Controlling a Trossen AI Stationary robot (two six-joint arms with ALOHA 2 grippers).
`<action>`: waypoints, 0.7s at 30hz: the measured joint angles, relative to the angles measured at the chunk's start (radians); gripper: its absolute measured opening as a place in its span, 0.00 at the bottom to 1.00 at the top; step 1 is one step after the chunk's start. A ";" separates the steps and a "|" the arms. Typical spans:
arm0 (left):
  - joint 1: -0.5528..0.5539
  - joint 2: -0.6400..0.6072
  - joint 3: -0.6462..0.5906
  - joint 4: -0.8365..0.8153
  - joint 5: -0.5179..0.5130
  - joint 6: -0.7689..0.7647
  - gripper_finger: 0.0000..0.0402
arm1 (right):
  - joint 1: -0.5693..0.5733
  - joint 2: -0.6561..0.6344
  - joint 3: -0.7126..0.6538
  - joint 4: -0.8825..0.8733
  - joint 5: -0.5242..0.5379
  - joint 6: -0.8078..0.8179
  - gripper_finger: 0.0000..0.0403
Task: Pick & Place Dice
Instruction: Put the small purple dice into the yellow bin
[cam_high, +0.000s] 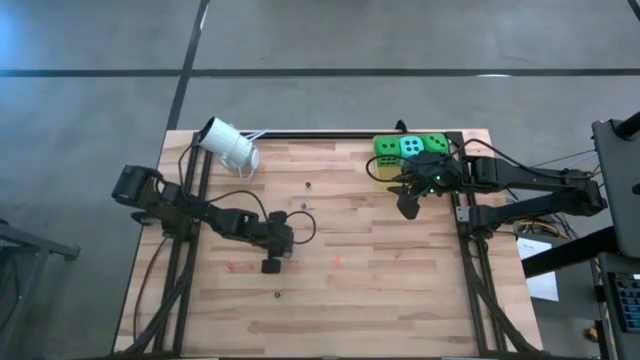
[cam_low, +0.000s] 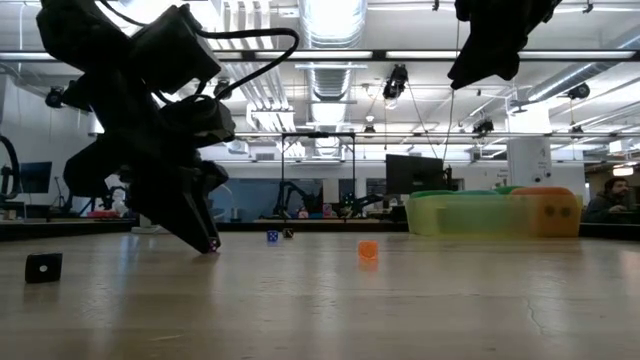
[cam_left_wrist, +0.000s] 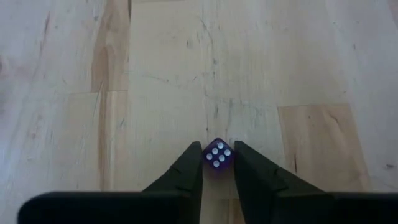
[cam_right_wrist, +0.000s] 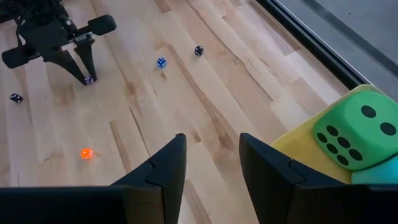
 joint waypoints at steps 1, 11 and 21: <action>0.000 -0.002 0.005 -0.007 0.000 0.000 0.18 | 0.000 0.000 0.000 0.000 0.000 0.000 0.35; 0.004 -0.015 0.156 -0.008 -0.023 0.038 0.18 | 0.000 -0.001 0.000 0.000 -0.001 -0.004 0.35; 0.067 0.031 0.324 -0.051 -0.079 0.026 0.17 | 0.000 -0.016 0.000 -0.002 -0.021 -0.015 0.35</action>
